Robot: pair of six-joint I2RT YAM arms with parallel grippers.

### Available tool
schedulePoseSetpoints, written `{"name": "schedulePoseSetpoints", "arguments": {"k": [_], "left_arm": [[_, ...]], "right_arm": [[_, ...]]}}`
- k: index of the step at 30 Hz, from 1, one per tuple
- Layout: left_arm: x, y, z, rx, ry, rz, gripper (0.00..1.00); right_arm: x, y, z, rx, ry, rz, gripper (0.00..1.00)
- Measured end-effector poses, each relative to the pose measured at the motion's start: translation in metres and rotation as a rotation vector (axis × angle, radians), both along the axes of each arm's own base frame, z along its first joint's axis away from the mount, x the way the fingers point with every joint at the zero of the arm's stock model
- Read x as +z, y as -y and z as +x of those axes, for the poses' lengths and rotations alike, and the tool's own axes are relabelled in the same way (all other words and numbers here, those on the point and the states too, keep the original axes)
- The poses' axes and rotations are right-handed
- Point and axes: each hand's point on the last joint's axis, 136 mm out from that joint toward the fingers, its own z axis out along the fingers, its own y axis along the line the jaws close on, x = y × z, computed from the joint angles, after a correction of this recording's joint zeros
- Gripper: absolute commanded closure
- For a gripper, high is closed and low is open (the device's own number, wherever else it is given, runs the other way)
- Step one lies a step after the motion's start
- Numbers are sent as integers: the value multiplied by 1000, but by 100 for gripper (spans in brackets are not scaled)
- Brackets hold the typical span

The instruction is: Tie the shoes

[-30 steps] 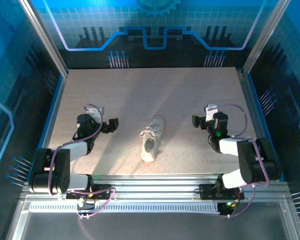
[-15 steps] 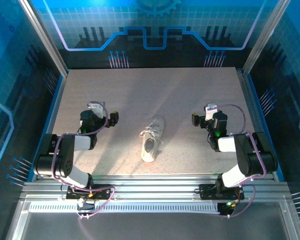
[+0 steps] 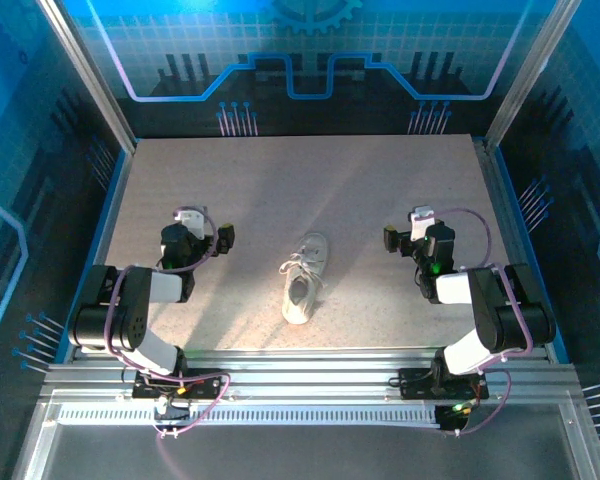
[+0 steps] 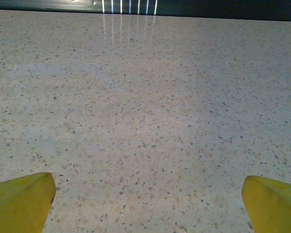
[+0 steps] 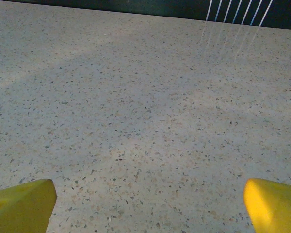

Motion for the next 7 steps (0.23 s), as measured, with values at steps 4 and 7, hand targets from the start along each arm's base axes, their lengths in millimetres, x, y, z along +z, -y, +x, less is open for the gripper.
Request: {"name": "schedulePoseSetpoints", "arguments": {"k": [4,7], "left_arm": [[0,0,0,0,0,0,1],[1,0,0,0,3,0,1]], "right_arm": [[0,0,0,1,0,0,0],[0,0,0,1,0,0,0]]}}
